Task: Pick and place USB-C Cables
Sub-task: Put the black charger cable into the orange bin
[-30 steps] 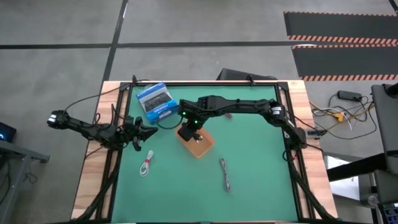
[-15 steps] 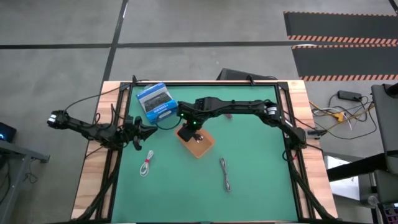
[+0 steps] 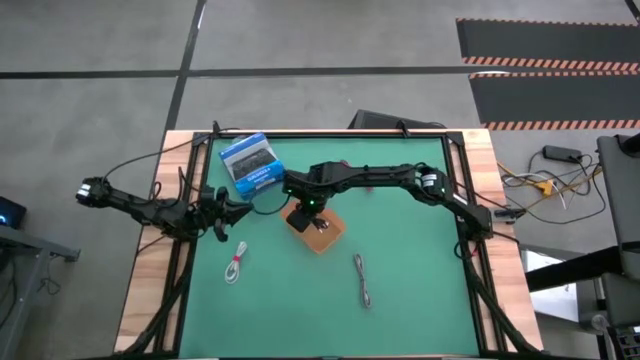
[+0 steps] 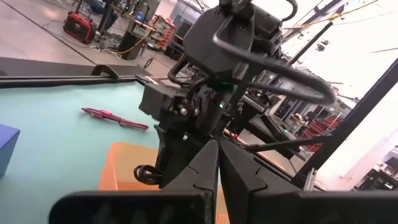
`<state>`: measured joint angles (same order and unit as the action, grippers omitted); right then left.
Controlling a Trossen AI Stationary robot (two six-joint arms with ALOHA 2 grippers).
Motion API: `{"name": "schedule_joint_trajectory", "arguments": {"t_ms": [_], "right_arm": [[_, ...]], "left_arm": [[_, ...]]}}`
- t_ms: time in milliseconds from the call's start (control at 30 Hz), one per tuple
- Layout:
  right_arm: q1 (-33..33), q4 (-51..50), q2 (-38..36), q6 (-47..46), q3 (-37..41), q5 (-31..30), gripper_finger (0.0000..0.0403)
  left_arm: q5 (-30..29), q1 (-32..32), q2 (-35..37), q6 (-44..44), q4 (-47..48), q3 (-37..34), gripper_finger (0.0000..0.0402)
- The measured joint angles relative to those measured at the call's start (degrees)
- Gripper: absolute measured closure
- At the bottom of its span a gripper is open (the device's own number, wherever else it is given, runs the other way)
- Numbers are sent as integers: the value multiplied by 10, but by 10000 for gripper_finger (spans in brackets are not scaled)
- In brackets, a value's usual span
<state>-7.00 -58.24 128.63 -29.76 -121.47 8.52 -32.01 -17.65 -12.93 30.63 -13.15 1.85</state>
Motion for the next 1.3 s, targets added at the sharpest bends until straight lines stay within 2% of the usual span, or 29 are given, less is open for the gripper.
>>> {"name": "schedule_joint_trajectory", "arguments": {"t_ms": [767, 1300], "right_arm": [[4, 3, 40, 11, 0, -12, 364], [4, 6, 42, 20, 0, -26, 364]], "left_arm": [[0, 0, 0, 0, 0, 0, 402], [-3, 0, 0, 0, 0, 0, 402]]}}
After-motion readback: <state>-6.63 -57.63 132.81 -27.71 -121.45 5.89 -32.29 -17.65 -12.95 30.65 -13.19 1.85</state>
